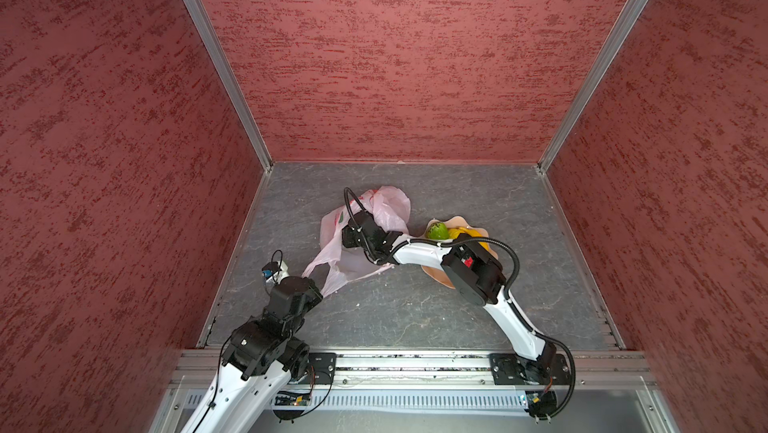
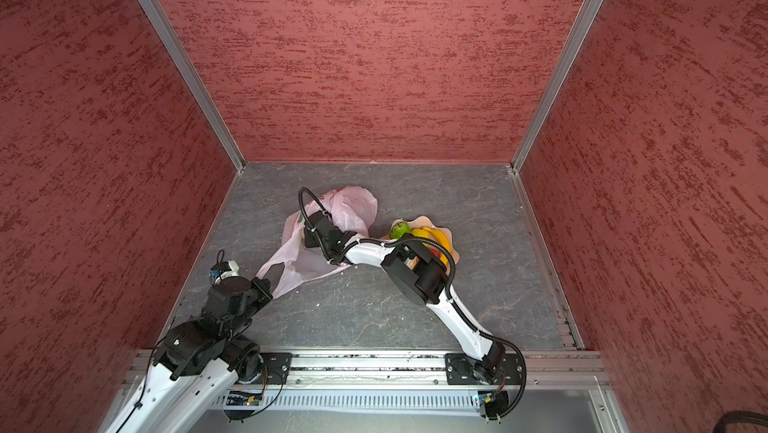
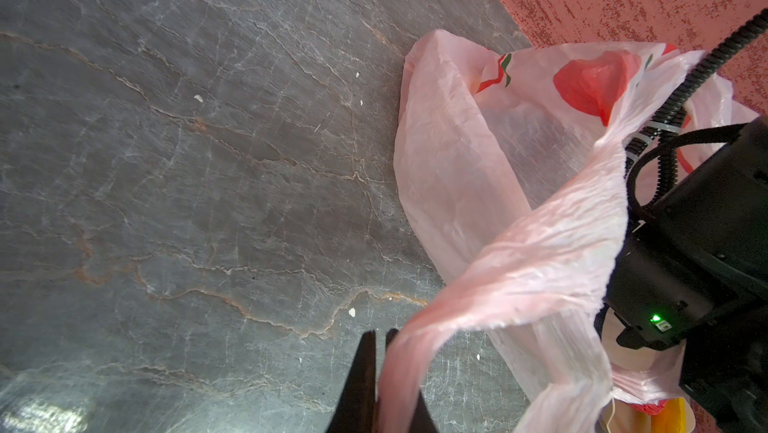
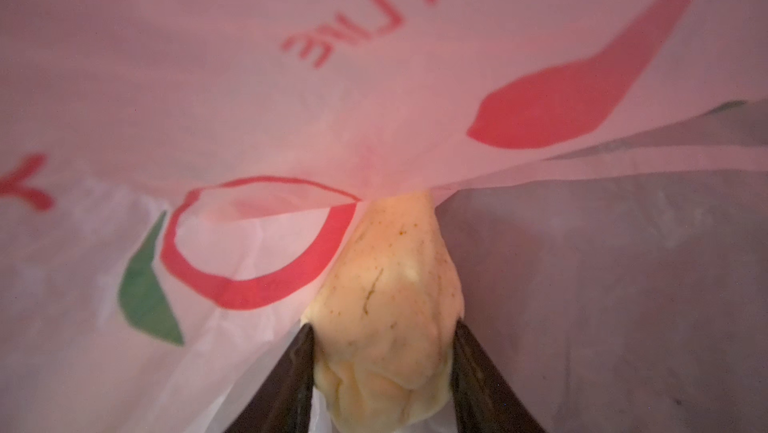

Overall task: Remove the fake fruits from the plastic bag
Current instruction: 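Close the right gripper on the cream pear inside the bag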

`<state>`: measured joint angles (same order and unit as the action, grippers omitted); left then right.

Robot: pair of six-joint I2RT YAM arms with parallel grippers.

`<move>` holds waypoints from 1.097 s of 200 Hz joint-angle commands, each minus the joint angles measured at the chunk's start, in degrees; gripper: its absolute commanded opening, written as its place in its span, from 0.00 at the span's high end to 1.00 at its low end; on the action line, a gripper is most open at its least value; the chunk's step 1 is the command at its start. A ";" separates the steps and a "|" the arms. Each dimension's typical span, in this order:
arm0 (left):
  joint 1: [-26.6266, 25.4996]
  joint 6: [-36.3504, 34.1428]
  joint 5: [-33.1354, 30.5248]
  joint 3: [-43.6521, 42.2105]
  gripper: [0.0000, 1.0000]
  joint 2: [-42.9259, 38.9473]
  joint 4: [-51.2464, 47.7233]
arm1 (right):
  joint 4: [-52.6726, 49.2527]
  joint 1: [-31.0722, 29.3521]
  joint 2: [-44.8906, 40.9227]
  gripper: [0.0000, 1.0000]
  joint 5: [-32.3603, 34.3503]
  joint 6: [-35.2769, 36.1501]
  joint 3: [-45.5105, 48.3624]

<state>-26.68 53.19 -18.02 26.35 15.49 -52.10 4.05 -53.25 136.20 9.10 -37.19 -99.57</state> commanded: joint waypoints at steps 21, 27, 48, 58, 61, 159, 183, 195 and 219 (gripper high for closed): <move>0.27 0.07 -0.35 1.06 0.91 -0.05 -1.42 | 0.32 0.61 0.19 0.40 -1.02 0.48 0.22; 0.29 0.01 -0.36 1.22 0.90 -0.17 -1.50 | 0.14 0.61 0.44 0.38 -1.15 0.58 -0.10; 0.23 0.07 -0.33 1.35 0.91 -0.28 -1.68 | -0.50 0.65 1.33 0.32 -1.49 0.71 -1.33; 0.27 -0.10 -0.19 1.39 0.91 -0.45 -1.61 | -0.86 0.68 1.76 0.30 -1.61 0.87 -2.20; 0.27 -0.15 -0.13 1.35 0.90 -0.53 -1.61 | -0.99 0.67 1.91 0.30 -1.67 0.87 -2.45; 0.30 -0.12 3.41 0.55 0.91 -4.97 -3.11 | -5.65 1.40 9.09 0.22 -1.32 1.05 -13.50; 0.25 -0.06 3.78 0.36 0.91 -5.26 -3.09 | -6.07 1.79 10.52 0.23 -1.28 0.47 -15.35; 0.22 -0.08 3.91 0.35 0.91 -5.20 -3.10 | -6.05 2.00 10.98 0.25 -1.19 0.28 -15.90; 0.23 -0.10 3.83 0.33 0.91 -5.20 -3.10 | -6.00 2.27 11.92 0.29 -1.25 0.28 -16.90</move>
<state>-26.68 53.19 -14.50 26.46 10.90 -53.60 -1.23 -52.31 146.21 7.66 -36.05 -114.17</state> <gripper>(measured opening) 0.089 0.731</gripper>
